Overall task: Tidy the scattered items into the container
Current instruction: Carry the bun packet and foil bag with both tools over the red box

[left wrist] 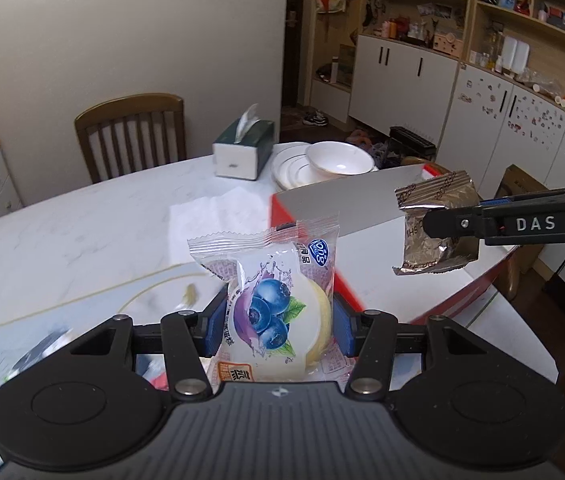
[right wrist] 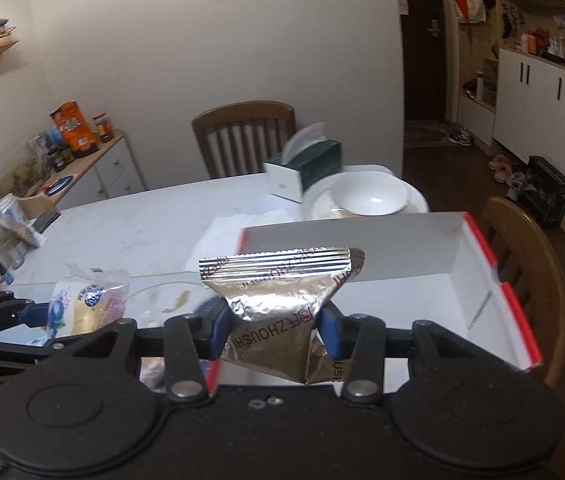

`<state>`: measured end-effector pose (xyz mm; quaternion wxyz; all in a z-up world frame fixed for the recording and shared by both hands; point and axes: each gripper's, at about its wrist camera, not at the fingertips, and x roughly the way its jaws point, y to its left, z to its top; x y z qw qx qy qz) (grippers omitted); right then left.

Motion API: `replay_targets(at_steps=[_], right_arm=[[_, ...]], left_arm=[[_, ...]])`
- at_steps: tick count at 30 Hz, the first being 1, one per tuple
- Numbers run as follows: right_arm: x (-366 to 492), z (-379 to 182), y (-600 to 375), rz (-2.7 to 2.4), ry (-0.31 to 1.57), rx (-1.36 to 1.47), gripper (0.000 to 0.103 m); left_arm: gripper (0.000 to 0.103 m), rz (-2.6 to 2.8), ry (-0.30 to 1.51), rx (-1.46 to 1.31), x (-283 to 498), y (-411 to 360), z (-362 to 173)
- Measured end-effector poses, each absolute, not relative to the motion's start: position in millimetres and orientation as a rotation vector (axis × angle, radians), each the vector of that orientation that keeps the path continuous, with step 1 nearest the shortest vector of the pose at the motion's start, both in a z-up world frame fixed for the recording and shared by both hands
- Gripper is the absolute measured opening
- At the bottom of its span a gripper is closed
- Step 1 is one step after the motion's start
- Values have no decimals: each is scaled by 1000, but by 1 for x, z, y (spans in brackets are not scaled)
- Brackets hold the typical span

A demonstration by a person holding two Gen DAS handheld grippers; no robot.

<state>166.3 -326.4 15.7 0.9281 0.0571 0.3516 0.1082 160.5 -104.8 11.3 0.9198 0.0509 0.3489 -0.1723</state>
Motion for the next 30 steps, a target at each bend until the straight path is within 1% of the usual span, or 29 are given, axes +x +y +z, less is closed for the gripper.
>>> replay_targets(at_steps=[10,19,30], right_arm=[[195,-3,-378,200,772,109,44],[213,-26,-406,195,850,81,44],[232,-57,-406,250,971,-54,44]], left_arm=[[52,-401,726,180,194,-173,10],[52,-433,757,258,229,-219,-9],[52,-480,886,313,272,-256,-48]])
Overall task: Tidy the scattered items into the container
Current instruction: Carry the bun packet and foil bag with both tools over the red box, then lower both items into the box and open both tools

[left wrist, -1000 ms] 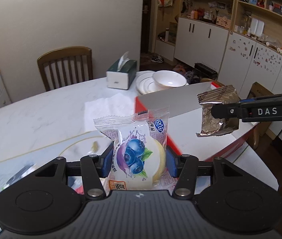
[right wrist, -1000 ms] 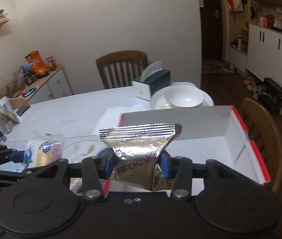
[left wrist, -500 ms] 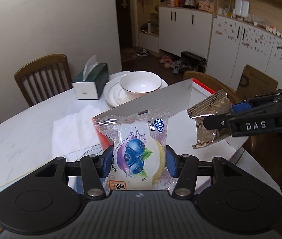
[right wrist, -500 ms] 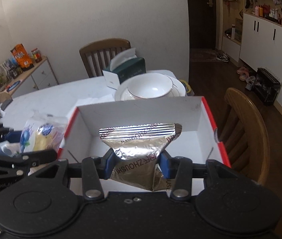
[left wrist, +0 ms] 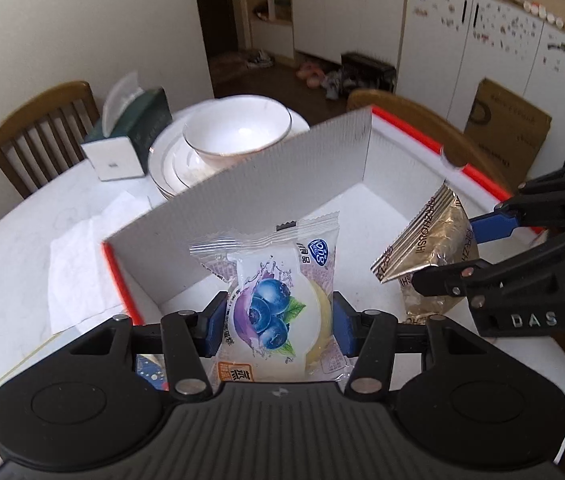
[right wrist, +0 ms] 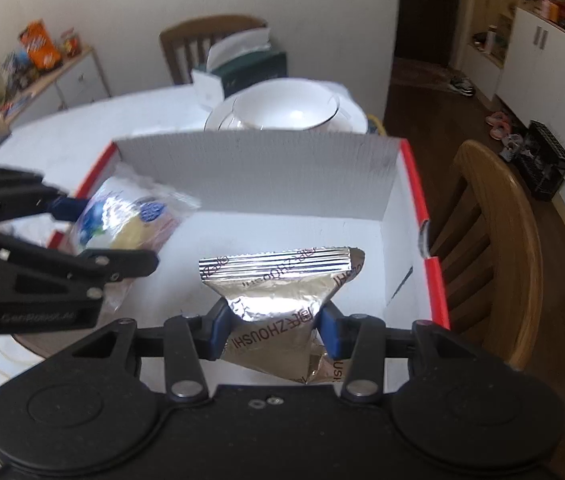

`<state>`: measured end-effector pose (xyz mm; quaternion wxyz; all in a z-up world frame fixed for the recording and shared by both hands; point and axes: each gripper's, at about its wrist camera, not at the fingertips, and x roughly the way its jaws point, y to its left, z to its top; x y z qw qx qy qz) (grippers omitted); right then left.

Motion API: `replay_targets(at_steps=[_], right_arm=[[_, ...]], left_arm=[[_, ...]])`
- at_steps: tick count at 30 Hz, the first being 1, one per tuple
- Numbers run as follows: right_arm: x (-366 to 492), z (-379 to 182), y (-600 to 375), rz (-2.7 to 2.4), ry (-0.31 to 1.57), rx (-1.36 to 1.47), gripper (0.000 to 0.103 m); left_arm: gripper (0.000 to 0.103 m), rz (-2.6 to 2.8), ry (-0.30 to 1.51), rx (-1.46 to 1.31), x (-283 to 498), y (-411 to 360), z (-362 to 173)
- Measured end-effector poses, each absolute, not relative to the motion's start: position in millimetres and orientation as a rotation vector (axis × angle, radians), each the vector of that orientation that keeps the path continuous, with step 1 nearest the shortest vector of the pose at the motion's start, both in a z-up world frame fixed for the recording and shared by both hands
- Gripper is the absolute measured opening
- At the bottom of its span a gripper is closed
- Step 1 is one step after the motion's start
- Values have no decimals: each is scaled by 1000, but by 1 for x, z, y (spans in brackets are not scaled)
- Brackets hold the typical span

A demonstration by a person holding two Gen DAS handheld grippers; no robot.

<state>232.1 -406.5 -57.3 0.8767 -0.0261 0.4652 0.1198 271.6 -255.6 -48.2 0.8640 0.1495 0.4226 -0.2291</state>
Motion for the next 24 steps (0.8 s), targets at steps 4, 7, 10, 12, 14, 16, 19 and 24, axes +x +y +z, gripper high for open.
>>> replay_targets(at_steps=[4,7,10,12,14,16,19,24], right_arm=[[240,-67,-402,284,1006,-107,44],[247,-77,-401,301,1053,-126,44],[251,-85,-400,302,1079,-142,44],[254,-90,-400,308,1095,-145,44],[257,-94,-400,306,1113,-146,44],[259,-97,-400,312,1119,-146,43],[262,-98,-398,317,1126,-144,43],[268,-98,-392,326,1133,-176,43]], left_arm=[[52,-476,936,329,283,-264,-62],[52,-465,968,344,290,-269,-72],[52,-460,1007,359,297,-272,-82],[52,-459,1030,366,301,-272,-86],[52,-459,1047,375,303,-274,-89],[52,-467,1072,382,306,-276,-93],[52,-469,1105,389,309,-278,-99],[52,-468,1169,384,315,-279,-106]])
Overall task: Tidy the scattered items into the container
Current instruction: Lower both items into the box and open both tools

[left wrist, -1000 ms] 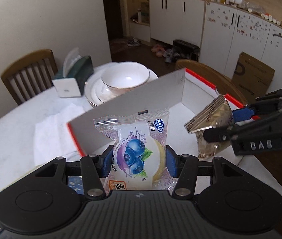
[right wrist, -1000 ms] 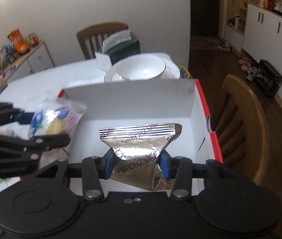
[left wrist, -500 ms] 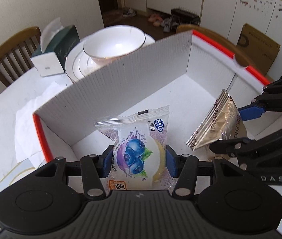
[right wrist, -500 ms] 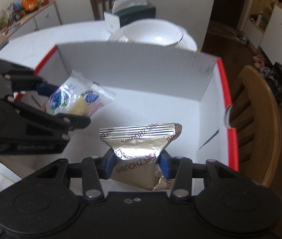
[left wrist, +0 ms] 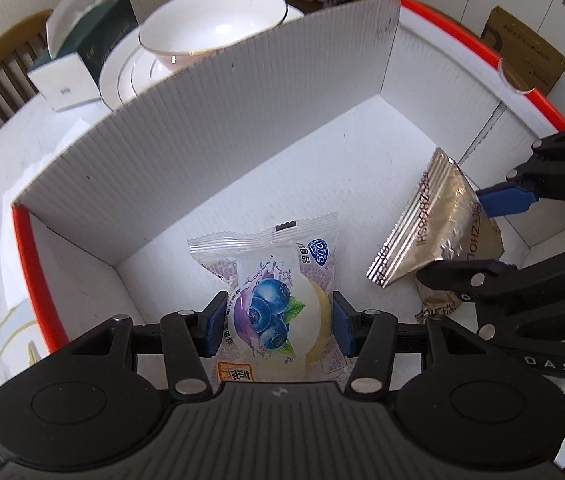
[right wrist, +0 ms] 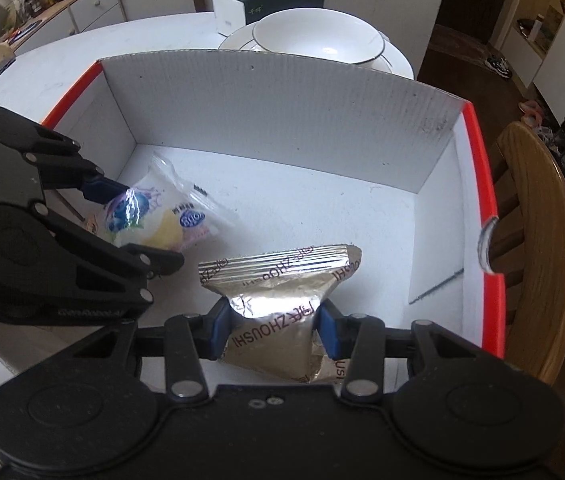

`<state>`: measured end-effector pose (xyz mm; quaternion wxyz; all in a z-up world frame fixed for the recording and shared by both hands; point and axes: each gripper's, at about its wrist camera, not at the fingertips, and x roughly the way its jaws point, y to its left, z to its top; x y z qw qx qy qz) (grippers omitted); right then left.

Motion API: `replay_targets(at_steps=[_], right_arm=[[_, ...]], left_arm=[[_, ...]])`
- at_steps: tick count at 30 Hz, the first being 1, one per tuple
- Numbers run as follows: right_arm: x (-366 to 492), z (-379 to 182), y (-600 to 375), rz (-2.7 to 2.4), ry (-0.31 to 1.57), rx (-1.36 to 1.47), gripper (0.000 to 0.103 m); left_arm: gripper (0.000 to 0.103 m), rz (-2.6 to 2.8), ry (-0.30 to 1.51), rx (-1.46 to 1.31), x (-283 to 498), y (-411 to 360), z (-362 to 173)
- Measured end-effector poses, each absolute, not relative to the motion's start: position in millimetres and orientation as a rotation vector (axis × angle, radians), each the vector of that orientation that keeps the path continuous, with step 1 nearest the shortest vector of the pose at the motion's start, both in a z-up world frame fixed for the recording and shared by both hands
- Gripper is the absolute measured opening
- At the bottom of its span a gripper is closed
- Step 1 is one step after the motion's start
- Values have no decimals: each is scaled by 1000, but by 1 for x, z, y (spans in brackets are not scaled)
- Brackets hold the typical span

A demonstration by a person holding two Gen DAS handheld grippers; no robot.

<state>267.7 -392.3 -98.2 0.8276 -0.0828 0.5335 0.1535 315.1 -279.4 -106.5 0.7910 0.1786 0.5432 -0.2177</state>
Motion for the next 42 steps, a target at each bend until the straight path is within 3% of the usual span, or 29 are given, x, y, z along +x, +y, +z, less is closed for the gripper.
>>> replay_targets(at_steps=[12,24,30,35,42], right_arm=[[283,-100,-391,313,1173,-143,45],[284,-98,-395,313,1169,-121,46],[280,-88,-404,328,1143,-92,51],[274,-77,-414,333,1103,-65,68],[266,-62,-419,364,1051,-30,75]], left_arm=[[53,-469,1232,395,314,-280,-112],[56,-481,1160,388,297,-277,-97],[60,-499,1119,344,287,-272,-86],[67,-477,1094,314,288,-266,-81],[71,-464,1065,232,281,-255,-70]])
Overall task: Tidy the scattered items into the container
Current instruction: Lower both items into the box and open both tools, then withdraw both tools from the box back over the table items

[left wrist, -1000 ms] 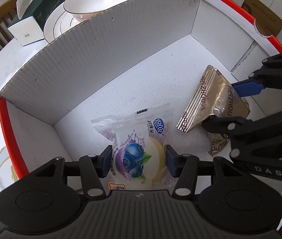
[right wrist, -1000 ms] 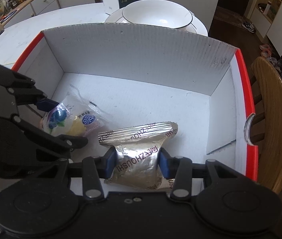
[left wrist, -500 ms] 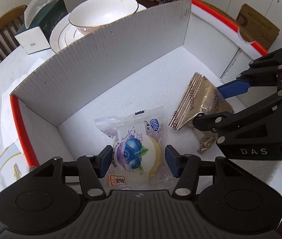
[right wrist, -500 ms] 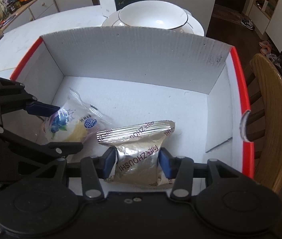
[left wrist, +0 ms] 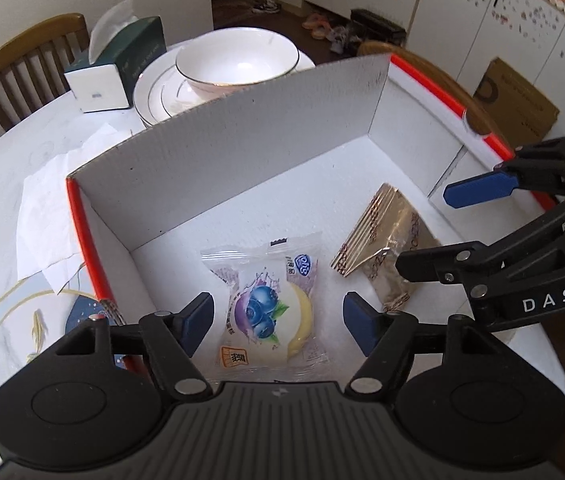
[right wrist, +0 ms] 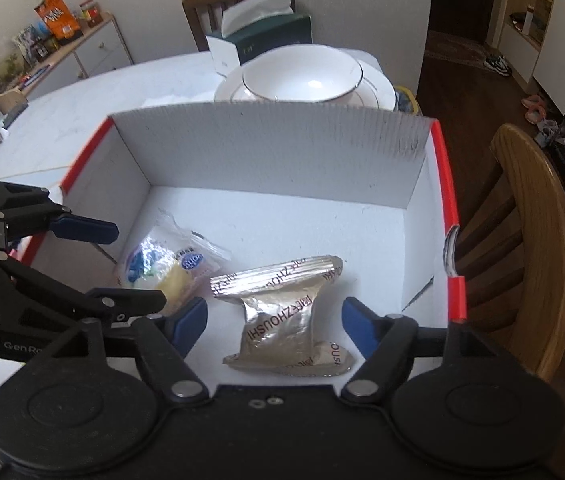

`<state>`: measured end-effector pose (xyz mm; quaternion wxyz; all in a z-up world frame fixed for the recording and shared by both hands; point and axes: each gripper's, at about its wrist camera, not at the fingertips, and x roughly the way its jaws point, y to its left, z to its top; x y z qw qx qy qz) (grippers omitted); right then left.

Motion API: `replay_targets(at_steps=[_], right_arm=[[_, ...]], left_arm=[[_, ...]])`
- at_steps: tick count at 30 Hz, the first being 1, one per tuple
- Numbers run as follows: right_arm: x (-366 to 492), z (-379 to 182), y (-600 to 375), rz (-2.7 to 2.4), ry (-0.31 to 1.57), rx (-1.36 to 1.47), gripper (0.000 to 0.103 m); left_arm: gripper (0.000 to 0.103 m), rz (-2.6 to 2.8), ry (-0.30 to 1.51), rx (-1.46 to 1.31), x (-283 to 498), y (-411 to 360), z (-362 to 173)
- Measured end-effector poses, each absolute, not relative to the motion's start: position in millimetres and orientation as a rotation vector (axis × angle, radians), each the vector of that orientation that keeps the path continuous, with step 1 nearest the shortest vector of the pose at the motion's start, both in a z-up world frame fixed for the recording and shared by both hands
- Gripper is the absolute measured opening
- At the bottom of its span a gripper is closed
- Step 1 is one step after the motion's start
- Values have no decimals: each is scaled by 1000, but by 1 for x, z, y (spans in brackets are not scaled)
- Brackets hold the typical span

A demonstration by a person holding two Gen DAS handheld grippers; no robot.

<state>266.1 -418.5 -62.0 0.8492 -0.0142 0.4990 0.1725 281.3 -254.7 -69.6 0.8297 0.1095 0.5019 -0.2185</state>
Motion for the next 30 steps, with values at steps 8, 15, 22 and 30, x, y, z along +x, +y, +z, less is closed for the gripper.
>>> replay_targets(at_steps=[8,15,22,30], right_arm=[[250,-41,-426,396,958,-28,88],[236,-28,-425,403,894,1,96],[223,-17,-412,366,833,31,99],[200,-2,-371,330,743,2,100]], left_arm=[[83,-450,1012,160,273,-246,-54],[94,-427,958,71,266,-229,-39],[102,-442,906,17,252,-207,-27],[103,-429,834,-3,228,-162,-15]])
